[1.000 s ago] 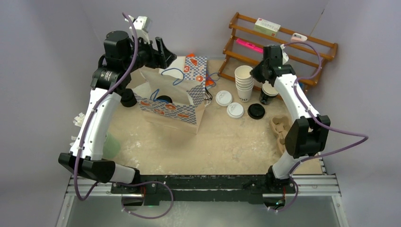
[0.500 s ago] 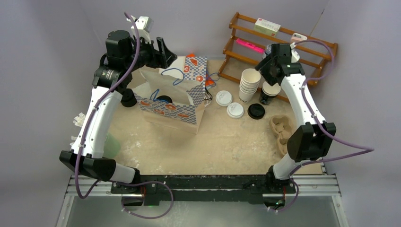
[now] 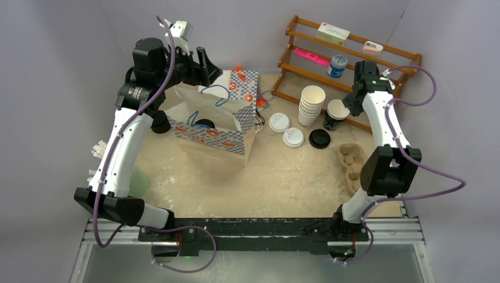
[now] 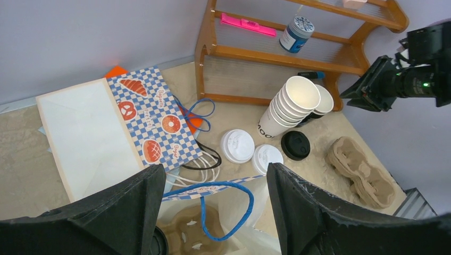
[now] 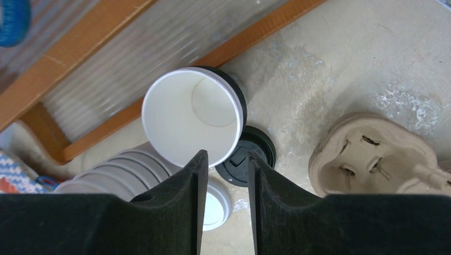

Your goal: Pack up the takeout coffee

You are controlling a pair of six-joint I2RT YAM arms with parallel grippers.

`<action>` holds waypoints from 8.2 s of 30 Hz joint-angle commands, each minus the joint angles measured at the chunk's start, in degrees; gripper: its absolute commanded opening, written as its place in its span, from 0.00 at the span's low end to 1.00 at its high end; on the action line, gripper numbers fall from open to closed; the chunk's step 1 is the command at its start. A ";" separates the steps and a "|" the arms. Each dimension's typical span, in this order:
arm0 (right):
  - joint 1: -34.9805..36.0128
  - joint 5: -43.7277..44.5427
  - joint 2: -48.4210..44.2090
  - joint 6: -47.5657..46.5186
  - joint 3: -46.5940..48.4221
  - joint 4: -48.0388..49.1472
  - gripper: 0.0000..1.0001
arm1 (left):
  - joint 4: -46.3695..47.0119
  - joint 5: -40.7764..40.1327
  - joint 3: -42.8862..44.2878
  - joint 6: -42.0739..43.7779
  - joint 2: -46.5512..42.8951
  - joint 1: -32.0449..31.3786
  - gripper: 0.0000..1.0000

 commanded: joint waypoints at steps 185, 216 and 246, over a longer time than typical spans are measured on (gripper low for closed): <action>16.00 -29.89 -20.46 23.18 -49.19 24.57 0.91 | 52.82 -0.58 -42.12 -25.23 24.82 -29.62 0.31; 17.15 -35.78 -18.29 47.21 -48.72 32.54 0.98 | 37.80 -3.44 -28.54 -11.91 16.20 -34.60 0.00; 15.56 -35.80 -24.90 21.75 -49.27 24.45 0.84 | 10.66 -0.48 -19.45 1.35 10.66 -29.79 0.00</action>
